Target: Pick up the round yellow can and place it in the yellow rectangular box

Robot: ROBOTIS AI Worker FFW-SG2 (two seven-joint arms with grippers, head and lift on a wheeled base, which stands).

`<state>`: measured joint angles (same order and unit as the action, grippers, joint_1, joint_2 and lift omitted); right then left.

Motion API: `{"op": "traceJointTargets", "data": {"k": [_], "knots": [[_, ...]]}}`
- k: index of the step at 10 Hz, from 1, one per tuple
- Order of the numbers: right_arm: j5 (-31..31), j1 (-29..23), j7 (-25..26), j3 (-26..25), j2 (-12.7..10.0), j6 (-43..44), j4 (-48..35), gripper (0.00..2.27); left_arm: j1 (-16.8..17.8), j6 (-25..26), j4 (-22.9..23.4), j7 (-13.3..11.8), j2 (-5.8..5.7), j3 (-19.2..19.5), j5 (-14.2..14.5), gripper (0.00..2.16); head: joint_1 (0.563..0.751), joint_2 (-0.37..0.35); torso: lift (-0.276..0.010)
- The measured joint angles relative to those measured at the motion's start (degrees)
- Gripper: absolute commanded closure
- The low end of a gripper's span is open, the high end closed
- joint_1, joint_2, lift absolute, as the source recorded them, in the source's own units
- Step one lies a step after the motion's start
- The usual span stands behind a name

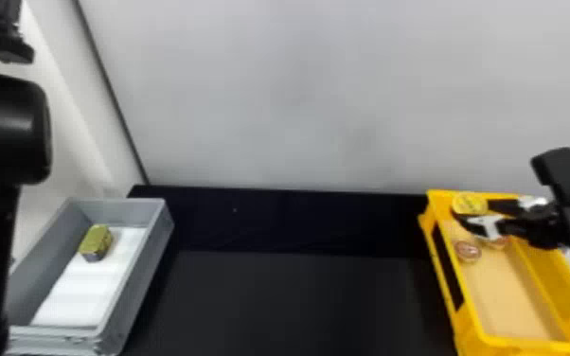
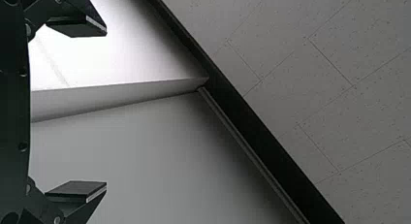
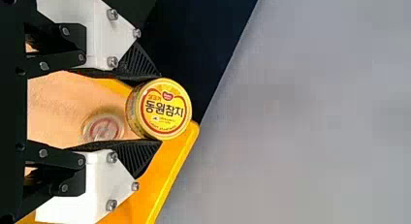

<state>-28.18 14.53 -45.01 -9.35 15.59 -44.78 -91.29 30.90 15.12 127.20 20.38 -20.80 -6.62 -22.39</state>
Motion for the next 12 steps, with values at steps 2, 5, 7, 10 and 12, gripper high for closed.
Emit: {"op": "traceJointTargets", "data": {"k": [2,5,7,10,12], "knots": [[-1.2,-1.2,0.2,-4.5,0.2,-0.4,-0.9,0.67,0.2,0.4,0.2,-0.2,-0.32,-0.1,0.0,0.15,0.663,0.054,-0.01],[0.1,-3.1,2.5,-10.3,0.1,-1.2,-0.4,0.67,0.6,0.6,0.3,-0.4,-0.54,-0.3,0.0,0.15,0.663,0.054,-0.01],[4.5,-4.1,5.6,-12.8,0.2,-1.6,1.4,0.67,0.7,0.7,0.3,-0.4,-0.59,-0.3,0.0,0.15,0.663,0.054,-0.01],[15.5,-3.7,12.2,-13.2,2.1,-1.3,8.7,0.67,0.9,0.8,0.4,-0.4,-0.58,-0.5,0.0,0.15,0.663,0.054,-0.01],[23.3,-2.6,15.7,-11.7,3.8,-0.2,15.3,0.67,1.1,0.8,0.4,-0.4,-0.51,-0.6,0.0,0.15,0.663,0.054,-0.01]]}}
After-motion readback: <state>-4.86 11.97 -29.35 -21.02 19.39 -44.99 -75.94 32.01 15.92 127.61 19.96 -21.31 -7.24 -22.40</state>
